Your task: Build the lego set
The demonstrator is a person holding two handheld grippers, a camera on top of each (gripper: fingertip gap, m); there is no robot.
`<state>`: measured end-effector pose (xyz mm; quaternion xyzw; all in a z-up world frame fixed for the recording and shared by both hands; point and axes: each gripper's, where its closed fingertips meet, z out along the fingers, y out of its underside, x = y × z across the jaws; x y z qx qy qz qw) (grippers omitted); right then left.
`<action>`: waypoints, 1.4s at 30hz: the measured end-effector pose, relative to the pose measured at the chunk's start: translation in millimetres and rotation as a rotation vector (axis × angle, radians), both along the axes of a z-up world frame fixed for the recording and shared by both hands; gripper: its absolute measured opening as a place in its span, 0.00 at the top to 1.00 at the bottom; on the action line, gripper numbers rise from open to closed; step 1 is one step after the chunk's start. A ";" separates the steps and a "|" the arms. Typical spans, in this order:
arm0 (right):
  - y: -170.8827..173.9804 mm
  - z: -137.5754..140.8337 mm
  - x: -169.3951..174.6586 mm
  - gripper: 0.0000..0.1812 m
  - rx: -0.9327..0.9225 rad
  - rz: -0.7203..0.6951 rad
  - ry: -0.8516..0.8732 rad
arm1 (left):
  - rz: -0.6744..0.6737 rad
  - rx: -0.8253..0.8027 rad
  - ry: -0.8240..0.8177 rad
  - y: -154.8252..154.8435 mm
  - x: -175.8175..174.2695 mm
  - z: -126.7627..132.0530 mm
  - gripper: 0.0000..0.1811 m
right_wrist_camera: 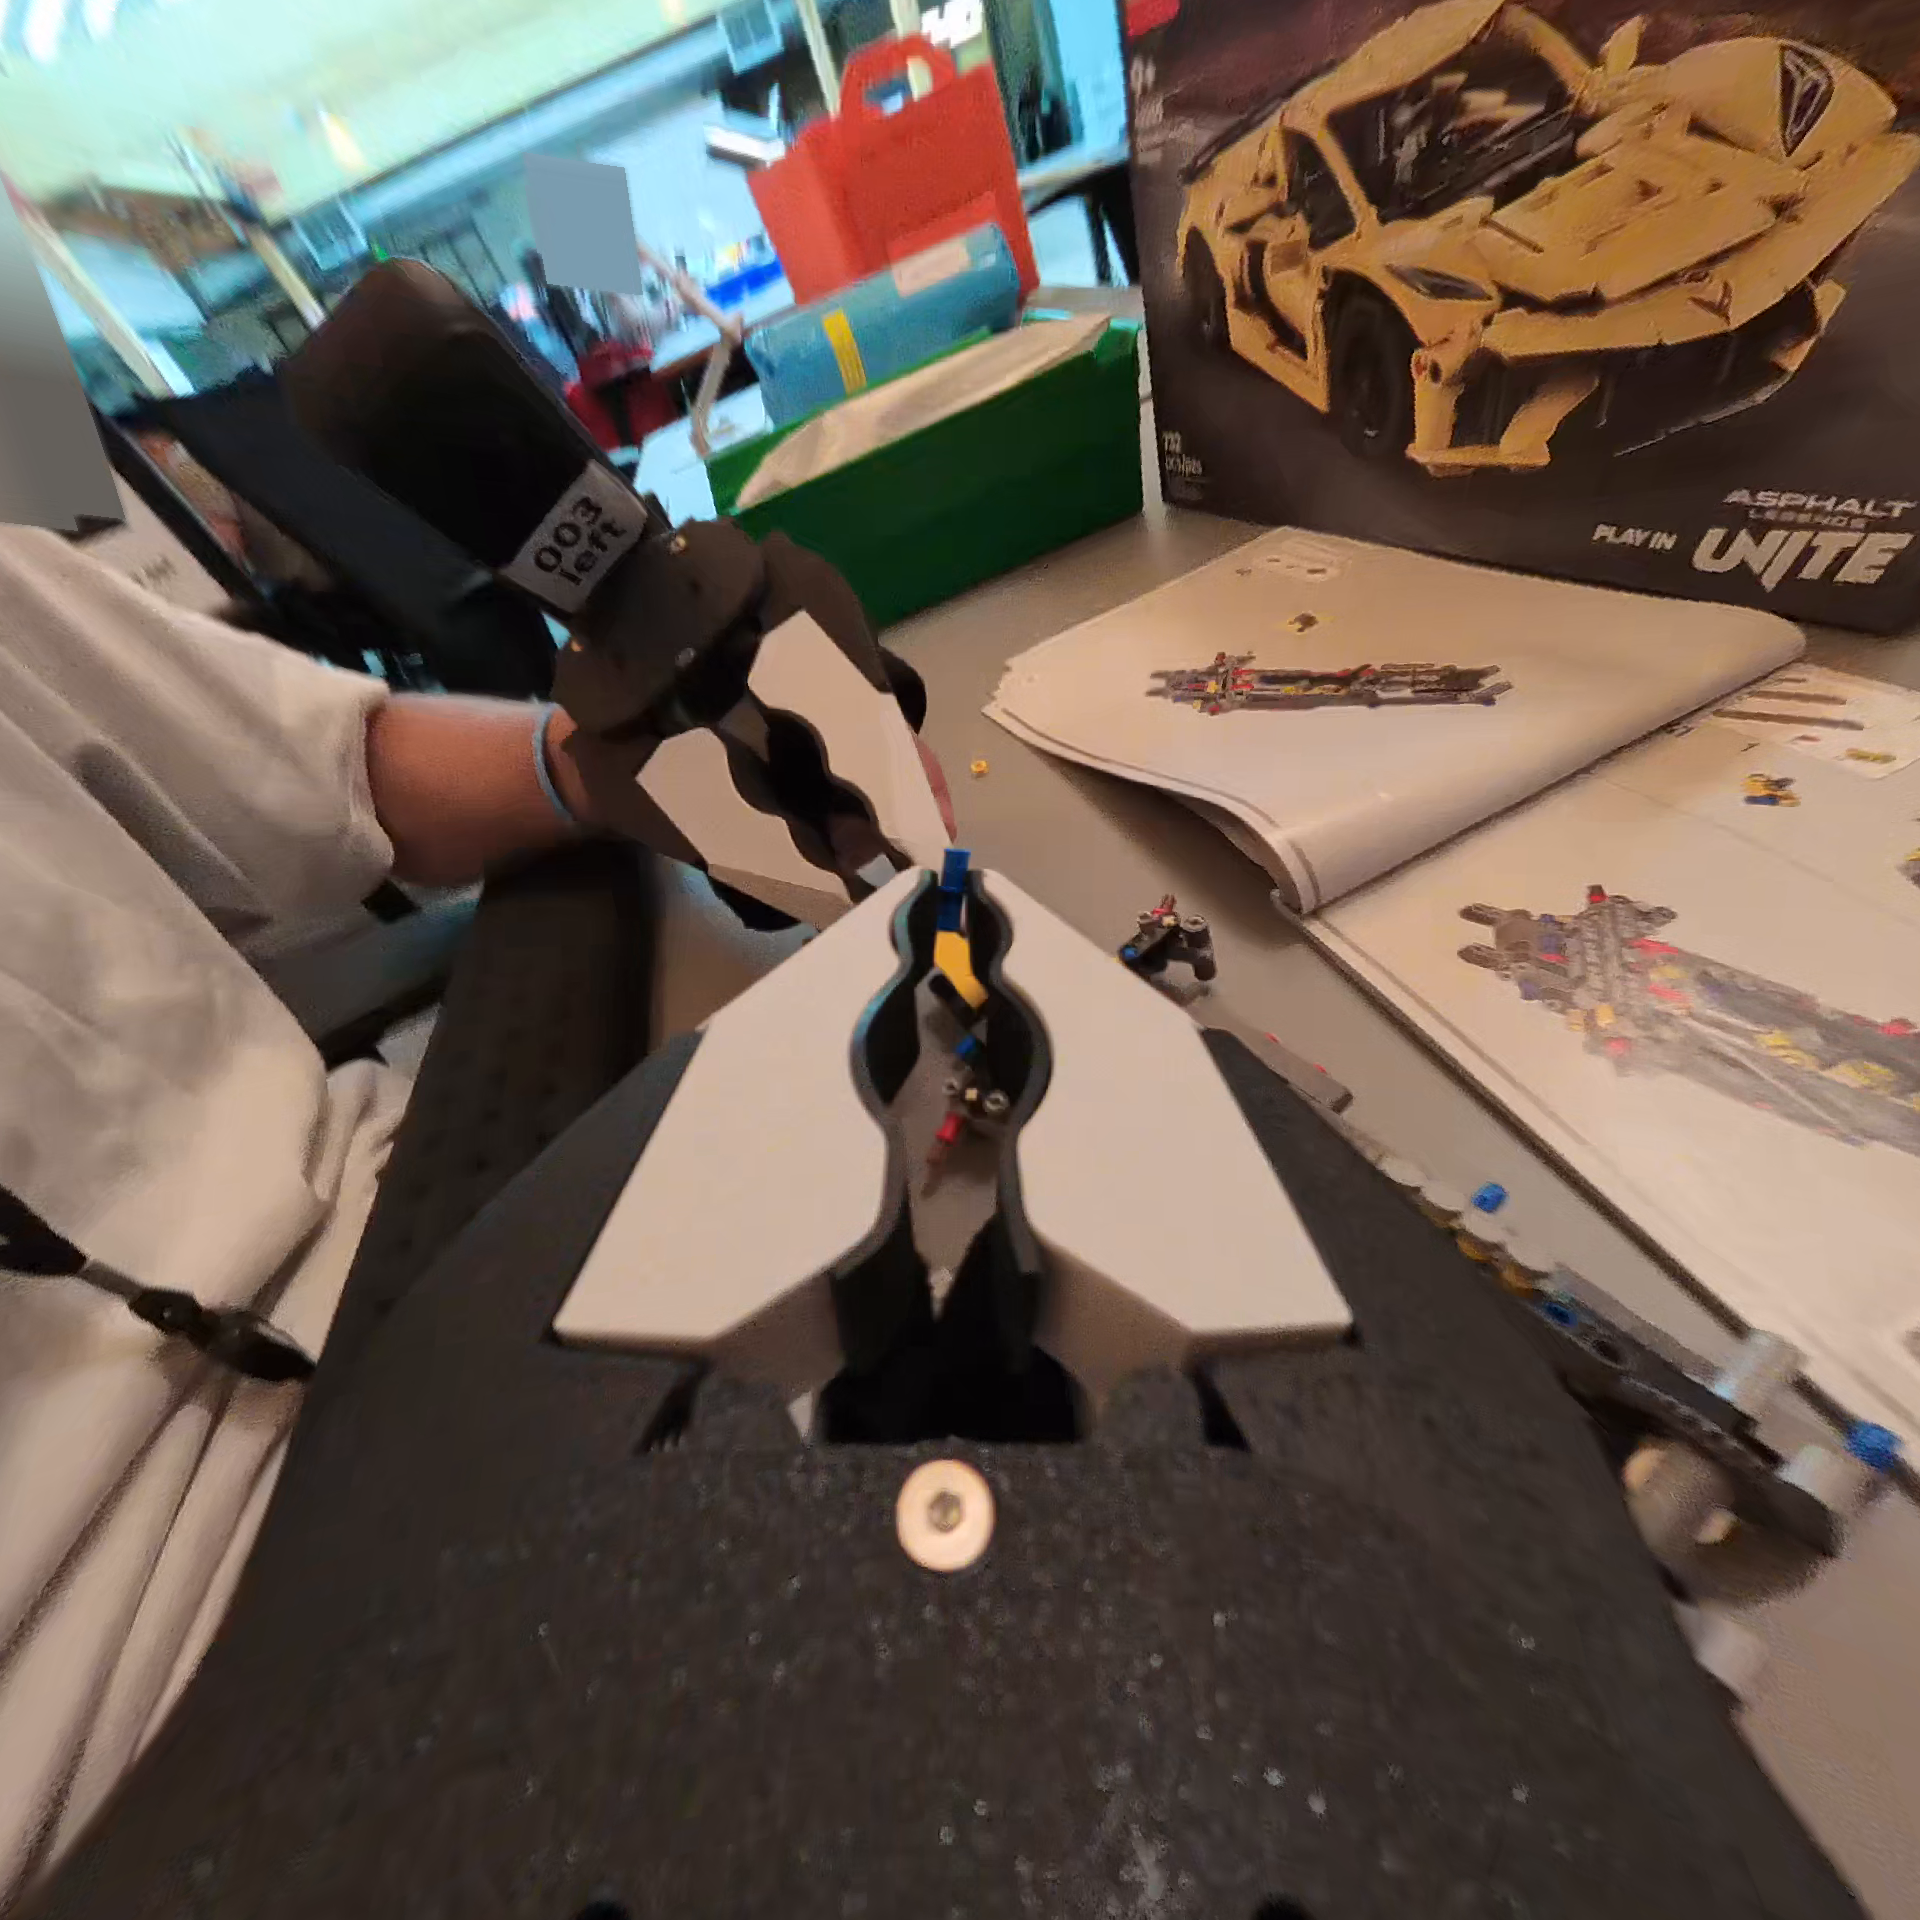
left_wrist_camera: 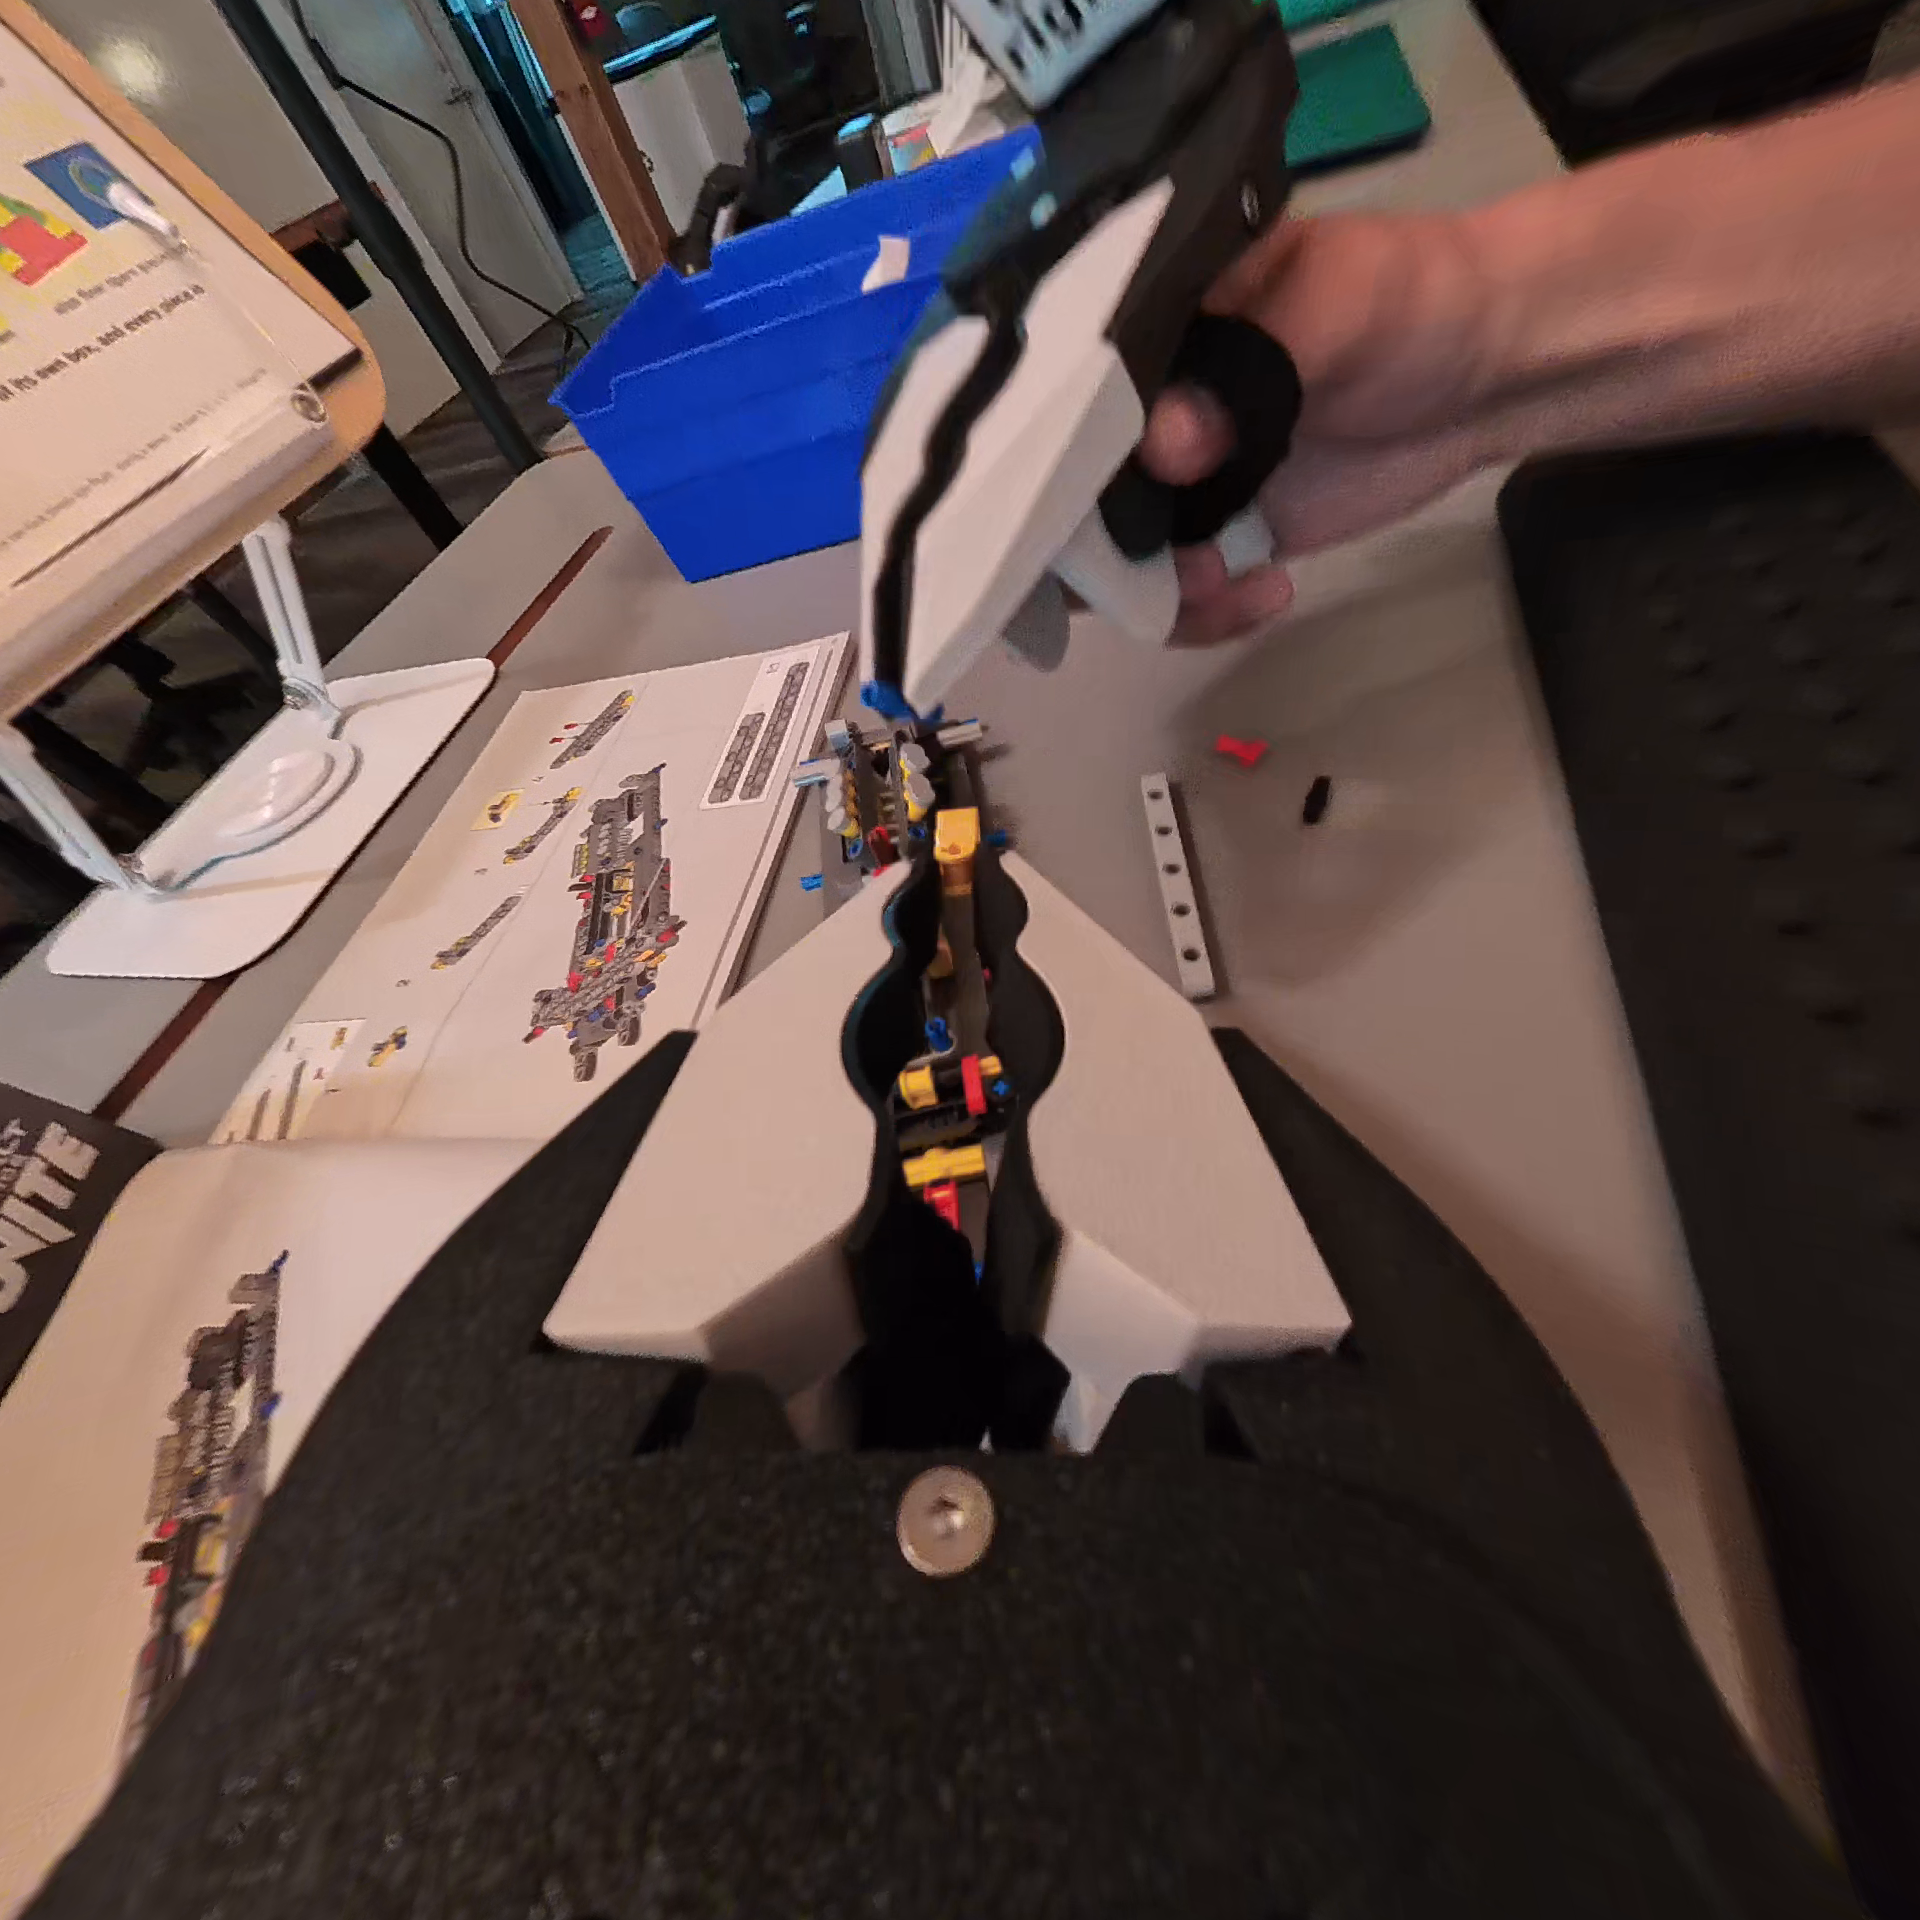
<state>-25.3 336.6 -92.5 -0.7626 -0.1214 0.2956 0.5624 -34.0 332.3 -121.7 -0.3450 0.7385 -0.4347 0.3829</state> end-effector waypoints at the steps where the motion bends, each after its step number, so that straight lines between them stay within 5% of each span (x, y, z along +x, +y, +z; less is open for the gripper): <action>1: 2.0 -4.5 -2.3 0.98 -0.007 -0.013 0.004 | 0.006 -0.023 0.001 0.6 0.7 2.1 0.98; 8: 7.7 -6.1 6.9 0.98 0.067 -0.210 -0.082 | 0.115 -0.066 -0.030 19.6 7.4 12.3 0.98; 12: 11.9 -9.5 6.1 0.98 0.049 -0.290 0.072 | 0.136 -0.080 -0.074 23.1 7.6 21.1 0.98; 15: 13.2 -6.7 0.9 0.98 0.030 -0.276 0.215 | 0.126 -0.103 -0.095 21.1 6.3 27.0 0.98; 42: 12.9 -4.3 -2.7 0.98 0.023 -0.217 0.303 | 0.093 -0.083 -0.093 16.0 4.1 26.3 0.98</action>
